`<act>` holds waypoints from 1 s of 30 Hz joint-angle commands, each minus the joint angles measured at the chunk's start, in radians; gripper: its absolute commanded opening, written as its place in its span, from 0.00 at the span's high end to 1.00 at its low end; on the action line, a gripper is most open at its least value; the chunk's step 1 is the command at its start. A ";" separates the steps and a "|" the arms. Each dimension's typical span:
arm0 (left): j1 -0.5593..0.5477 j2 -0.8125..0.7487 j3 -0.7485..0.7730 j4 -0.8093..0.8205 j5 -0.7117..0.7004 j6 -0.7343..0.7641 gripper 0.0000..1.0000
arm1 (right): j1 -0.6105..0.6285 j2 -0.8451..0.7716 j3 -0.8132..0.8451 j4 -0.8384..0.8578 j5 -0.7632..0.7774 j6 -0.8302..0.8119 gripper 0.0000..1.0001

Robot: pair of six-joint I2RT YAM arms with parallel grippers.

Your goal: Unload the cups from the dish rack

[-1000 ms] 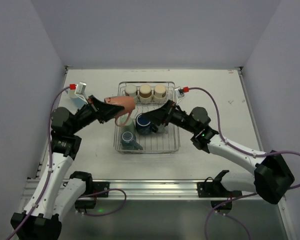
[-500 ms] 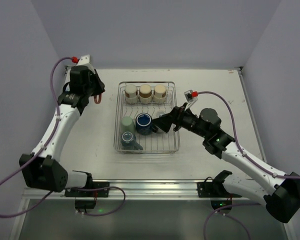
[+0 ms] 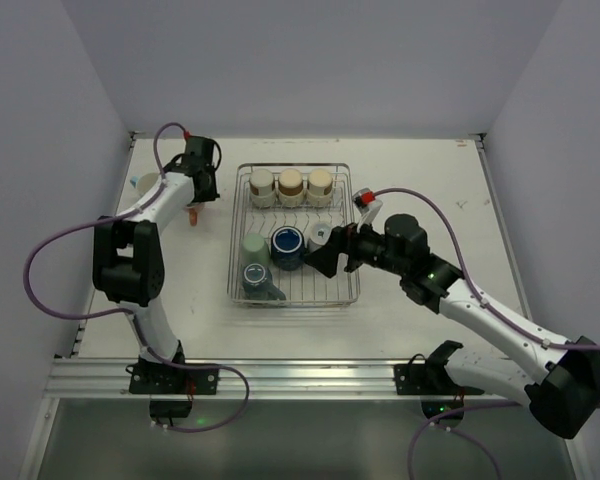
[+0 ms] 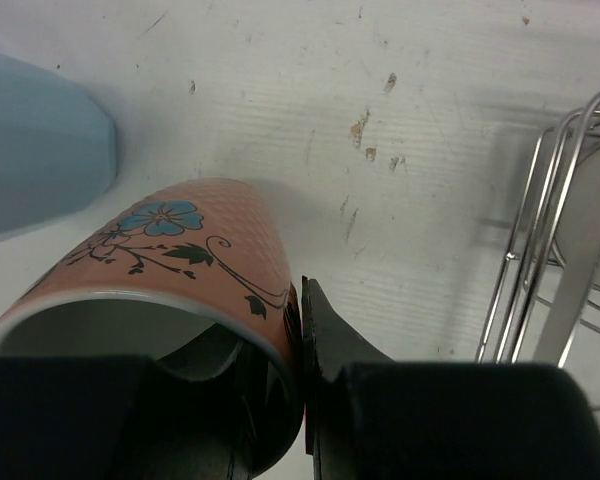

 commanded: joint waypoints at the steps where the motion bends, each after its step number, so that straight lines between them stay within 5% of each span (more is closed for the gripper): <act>1: 0.001 0.028 0.080 0.036 -0.079 0.038 1.00 | 0.026 0.012 0.066 -0.033 0.040 -0.054 0.01; 13: 0.014 0.091 0.072 0.043 -0.052 0.033 0.68 | 0.193 0.163 0.194 -0.165 0.199 -0.166 0.01; 16: 0.019 0.067 0.064 0.045 -0.043 0.030 0.48 | 0.227 0.190 0.219 -0.182 0.213 -0.171 0.01; 17: 0.019 0.059 0.061 0.039 -0.030 0.024 0.33 | 0.230 0.192 0.222 -0.182 0.218 -0.169 0.01; 20: 0.017 -0.016 0.042 0.050 0.020 0.007 0.17 | 0.233 0.180 0.228 -0.185 0.241 -0.163 0.01; 25: -0.004 -0.250 -0.044 0.077 0.134 -0.035 0.12 | 0.236 0.158 0.232 -0.192 0.238 -0.157 0.01; 30: -0.082 -0.586 -0.286 0.090 0.269 -0.051 0.12 | 0.236 0.099 0.172 -0.183 0.288 -0.151 0.01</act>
